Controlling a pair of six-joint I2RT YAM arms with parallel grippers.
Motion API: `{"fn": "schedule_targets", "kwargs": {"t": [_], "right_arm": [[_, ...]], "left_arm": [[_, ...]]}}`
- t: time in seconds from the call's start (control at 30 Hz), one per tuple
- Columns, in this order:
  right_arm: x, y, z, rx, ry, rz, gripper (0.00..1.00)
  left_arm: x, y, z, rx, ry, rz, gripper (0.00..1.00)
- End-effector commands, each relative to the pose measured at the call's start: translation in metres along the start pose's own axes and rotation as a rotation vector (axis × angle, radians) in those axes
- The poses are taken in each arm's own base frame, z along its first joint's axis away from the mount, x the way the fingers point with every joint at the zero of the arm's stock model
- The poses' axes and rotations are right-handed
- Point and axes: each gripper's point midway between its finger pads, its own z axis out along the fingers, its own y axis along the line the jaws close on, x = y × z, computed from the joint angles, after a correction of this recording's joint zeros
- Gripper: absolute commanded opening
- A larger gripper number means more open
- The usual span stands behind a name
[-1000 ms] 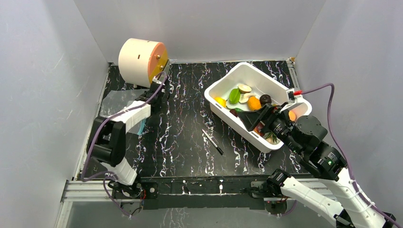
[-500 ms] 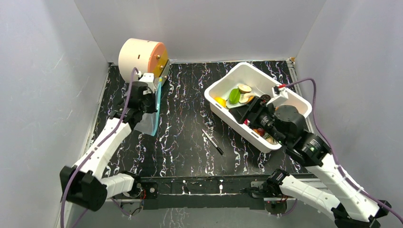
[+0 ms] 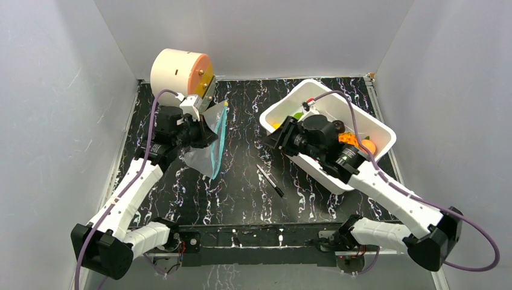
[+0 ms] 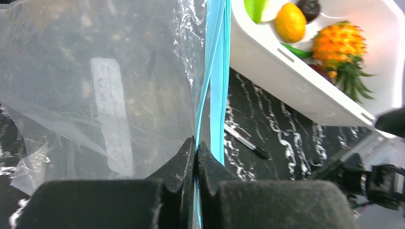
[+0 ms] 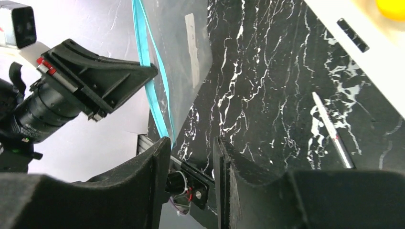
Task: Place the food in the zip-top bag and seal the zipper
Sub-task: Pick up the zipper food storage bag at the center of the board, then open the zipper of the food storage bag.
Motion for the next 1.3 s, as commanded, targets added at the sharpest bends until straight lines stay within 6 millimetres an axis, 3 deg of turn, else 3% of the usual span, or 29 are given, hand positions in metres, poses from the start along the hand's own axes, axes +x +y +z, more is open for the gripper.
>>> {"fn": "schedule_targets", "kwargs": {"t": [0.0, 0.27, 0.5, 0.67, 0.8, 0.83, 0.93, 1.07, 1.27], "right_arm": [[-0.008, 0.043, 0.017, -0.148, -0.002, 0.062, 0.36], [0.014, 0.077, 0.060, -0.209, 0.066, 0.038, 0.48], [0.031, 0.074, 0.089, -0.181, 0.109, 0.052, 0.44], [0.038, 0.065, 0.100, -0.157, 0.127, 0.049, 0.33], [0.038, 0.053, 0.102, -0.107, 0.111, 0.035, 0.06], [0.037, 0.049, 0.102, -0.093, 0.102, 0.027, 0.00], [0.030, 0.042, 0.097, -0.056, 0.069, -0.004, 0.00], [0.019, 0.031, 0.089, 0.002, 0.020, -0.054, 0.00], [0.020, 0.024, 0.079, 0.015, 0.012, -0.058, 0.00]], "left_arm": [[0.000, -0.040, -0.011, 0.198, -0.001, -0.078, 0.00], [0.003, -0.055, -0.015, 0.288, 0.005, -0.121, 0.00], [0.011, -0.067, -0.015, 0.364, 0.046, -0.136, 0.00], [0.012, -0.071, -0.016, 0.394, 0.059, -0.142, 0.00], [0.009, -0.073, -0.019, 0.392, 0.060, -0.134, 0.00], [0.008, -0.072, -0.020, 0.382, 0.057, -0.125, 0.00], [0.004, -0.056, -0.022, 0.272, 0.048, -0.095, 0.00], [-0.019, -0.030, -0.035, 0.074, -0.021, -0.026, 0.00], [-0.042, -0.002, -0.051, -0.110, -0.062, 0.102, 0.00]]}}
